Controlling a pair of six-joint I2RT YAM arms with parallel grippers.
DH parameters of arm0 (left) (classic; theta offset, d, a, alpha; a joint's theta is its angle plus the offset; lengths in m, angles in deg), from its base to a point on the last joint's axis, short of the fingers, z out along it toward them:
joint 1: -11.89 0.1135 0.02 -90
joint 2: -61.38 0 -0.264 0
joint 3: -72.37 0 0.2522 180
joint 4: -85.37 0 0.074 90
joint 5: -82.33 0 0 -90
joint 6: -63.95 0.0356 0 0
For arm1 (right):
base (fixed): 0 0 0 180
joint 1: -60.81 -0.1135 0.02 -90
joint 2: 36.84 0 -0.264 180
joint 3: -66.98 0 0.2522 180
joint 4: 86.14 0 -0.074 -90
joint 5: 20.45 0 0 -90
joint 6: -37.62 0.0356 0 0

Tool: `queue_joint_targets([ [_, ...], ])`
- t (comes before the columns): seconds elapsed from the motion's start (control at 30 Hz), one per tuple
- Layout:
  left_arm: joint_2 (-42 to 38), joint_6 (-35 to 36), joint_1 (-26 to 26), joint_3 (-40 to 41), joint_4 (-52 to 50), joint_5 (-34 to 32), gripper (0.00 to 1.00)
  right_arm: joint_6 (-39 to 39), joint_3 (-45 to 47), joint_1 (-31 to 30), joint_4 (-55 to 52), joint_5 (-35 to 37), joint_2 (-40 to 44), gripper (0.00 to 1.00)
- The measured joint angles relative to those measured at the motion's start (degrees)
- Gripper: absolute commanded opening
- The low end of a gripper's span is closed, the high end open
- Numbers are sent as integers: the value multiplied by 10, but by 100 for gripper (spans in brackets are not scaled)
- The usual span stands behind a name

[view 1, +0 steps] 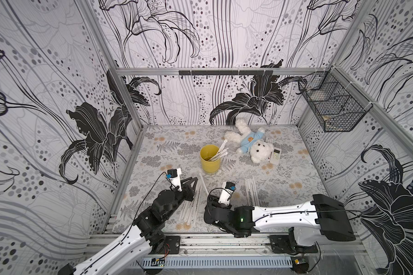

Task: Take the straws out of the storage container
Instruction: Place the straw at the center of the board.

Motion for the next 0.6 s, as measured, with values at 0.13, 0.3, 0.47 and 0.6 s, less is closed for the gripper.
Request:
queue_joint_targets([
  [0.13, -22, -17, 0, 0, -7, -13, 34, 45, -19, -2, -21, -1, -28, 11],
  [0.3, -48, -23, 0, 0, -20, -25, 34, 66, -33, -2, -40, -3, -53, 12],
  [0.47, -65, -24, 0, 0, -21, -26, 34, 68, -68, -3, -47, -6, -83, 16],
  [0.6, -65, -24, -3, 0, -24, -26, 34, 69, -88, -3, -53, -7, -95, 20],
])
